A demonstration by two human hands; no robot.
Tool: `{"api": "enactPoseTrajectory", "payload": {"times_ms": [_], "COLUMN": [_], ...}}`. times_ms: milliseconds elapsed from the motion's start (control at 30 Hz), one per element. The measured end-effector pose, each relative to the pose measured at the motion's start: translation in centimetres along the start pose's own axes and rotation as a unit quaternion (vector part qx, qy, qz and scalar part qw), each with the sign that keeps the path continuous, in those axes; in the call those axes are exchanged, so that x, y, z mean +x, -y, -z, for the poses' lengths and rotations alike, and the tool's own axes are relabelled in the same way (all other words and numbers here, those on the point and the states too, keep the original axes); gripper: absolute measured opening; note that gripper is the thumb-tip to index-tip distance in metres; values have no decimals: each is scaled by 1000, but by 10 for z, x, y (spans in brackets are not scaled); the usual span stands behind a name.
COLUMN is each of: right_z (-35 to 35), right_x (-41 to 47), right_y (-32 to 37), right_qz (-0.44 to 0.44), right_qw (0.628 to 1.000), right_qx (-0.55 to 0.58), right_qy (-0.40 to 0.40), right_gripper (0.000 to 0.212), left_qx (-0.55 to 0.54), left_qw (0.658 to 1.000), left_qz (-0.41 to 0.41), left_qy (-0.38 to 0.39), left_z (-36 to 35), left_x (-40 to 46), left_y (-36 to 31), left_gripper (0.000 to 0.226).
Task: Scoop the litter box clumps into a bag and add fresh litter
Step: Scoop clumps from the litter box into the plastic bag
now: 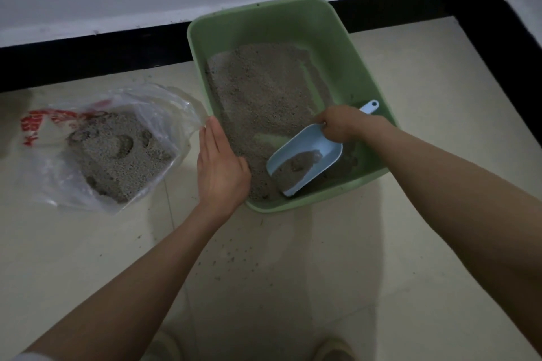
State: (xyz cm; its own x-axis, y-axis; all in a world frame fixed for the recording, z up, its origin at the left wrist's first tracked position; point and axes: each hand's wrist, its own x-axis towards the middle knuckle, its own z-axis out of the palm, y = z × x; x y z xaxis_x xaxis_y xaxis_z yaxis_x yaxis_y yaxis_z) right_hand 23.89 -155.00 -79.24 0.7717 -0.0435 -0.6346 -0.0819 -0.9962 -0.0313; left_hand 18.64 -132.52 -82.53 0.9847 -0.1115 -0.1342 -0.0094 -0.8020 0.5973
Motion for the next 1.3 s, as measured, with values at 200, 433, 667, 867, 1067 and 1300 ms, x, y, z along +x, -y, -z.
{"api": "enactPoseTrajectory", "payload": {"times_ms": [200, 433, 667, 867, 1067, 1300], "right_z": [-7, -31, -41, -45, -38, -19], "right_x": [7, 13, 4, -2, -10, -22], "right_y": [12, 23, 10, 9, 5, -1], "right_qz": [39, 38, 40, 16, -3, -61], "right_qw": [998, 996, 974, 947, 930, 899], "right_qx": [-43, 84, 215, 317, 369, 419], "right_qy": [-18, 15, 49, 40, -3, -110], "right_gripper": [29, 19, 29, 35, 31, 29], "left_qx": [-9, -16, -28, -46, -35, 40], "left_qw": [1000, 999, 999, 998, 999, 999], "left_qz": [-3, -12, -23, -24, -17, -12], "left_qy": [-9, -27, -40, -39, -33, -15], "left_z": [-3, -4, -8, -6, -3, 2], "left_x": [2, 1, 1, 0, 0, 2], "left_y": [2, 2, 8, 9, 7, 4], "left_gripper": [75, 70, 60, 55, 59, 72]}}
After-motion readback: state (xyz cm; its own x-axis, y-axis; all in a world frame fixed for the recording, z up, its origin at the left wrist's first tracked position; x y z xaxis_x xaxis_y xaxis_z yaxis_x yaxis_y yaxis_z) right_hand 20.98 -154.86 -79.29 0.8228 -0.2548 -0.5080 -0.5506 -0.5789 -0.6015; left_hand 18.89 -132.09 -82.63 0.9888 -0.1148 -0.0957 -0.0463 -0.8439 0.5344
